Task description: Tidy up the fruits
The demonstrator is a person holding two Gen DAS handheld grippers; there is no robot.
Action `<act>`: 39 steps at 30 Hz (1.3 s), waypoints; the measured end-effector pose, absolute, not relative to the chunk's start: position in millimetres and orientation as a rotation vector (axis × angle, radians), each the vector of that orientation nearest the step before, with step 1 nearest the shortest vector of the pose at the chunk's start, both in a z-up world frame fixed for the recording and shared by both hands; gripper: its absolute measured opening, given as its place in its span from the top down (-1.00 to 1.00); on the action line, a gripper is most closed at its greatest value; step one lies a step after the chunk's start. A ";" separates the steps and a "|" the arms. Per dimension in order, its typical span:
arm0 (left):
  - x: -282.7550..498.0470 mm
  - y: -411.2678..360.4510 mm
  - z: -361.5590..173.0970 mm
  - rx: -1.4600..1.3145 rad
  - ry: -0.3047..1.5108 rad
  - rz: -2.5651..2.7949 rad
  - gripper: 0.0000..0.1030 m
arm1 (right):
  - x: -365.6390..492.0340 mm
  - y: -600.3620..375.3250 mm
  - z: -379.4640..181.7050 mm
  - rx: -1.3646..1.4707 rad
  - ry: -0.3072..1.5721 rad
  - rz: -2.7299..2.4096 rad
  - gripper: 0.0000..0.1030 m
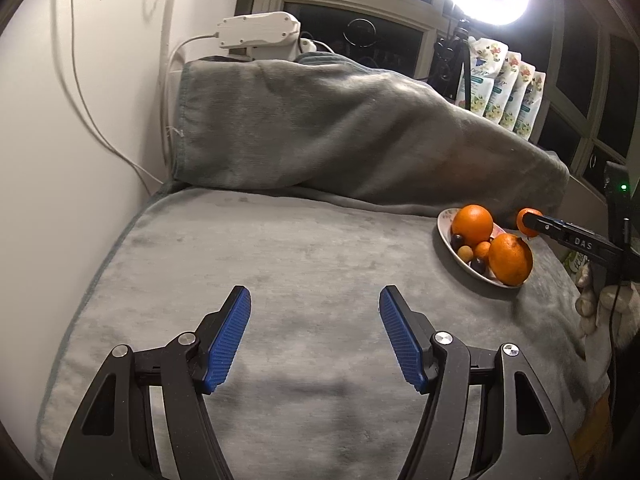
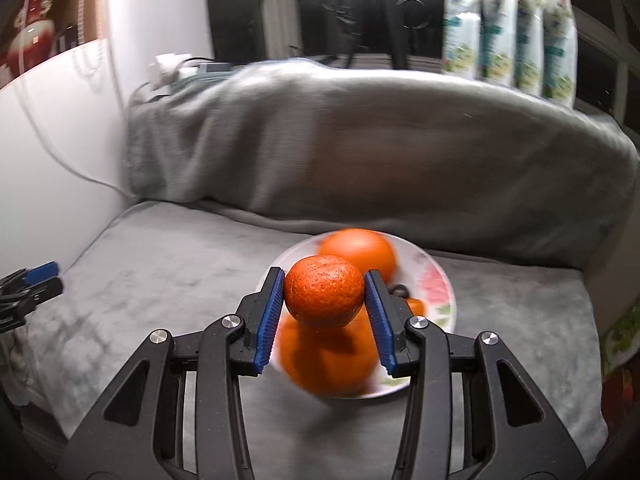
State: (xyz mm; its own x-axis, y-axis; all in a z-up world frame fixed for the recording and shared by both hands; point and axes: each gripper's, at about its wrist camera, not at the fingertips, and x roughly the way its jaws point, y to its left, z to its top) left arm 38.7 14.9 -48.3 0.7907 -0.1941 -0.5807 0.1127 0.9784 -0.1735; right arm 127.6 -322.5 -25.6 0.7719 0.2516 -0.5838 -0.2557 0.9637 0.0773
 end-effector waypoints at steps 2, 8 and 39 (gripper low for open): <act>38.6 12.5 -48.3 -0.131 0.640 -0.170 -0.30 | 131.7 -334.8 -30.1 0.024 0.646 0.261 0.17; 38.2 7.0 -48.0 -0.125 0.644 -0.179 -0.30 | 146.3 -355.1 -42.8 0.069 0.677 0.228 0.16; 35.3 -58.8 -20.3 -0.055 0.567 -0.317 -0.55 | 64.1 -334.4 -25.2 0.074 0.589 0.254 -0.63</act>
State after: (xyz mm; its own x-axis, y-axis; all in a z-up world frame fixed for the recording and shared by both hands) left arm 35.3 -58.8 -20.3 0.7962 -0.3102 -0.5194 0.2803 0.9500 -0.1377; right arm 64.1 -334.4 -25.2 0.8013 0.2580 -0.5398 -0.2160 0.9661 0.1412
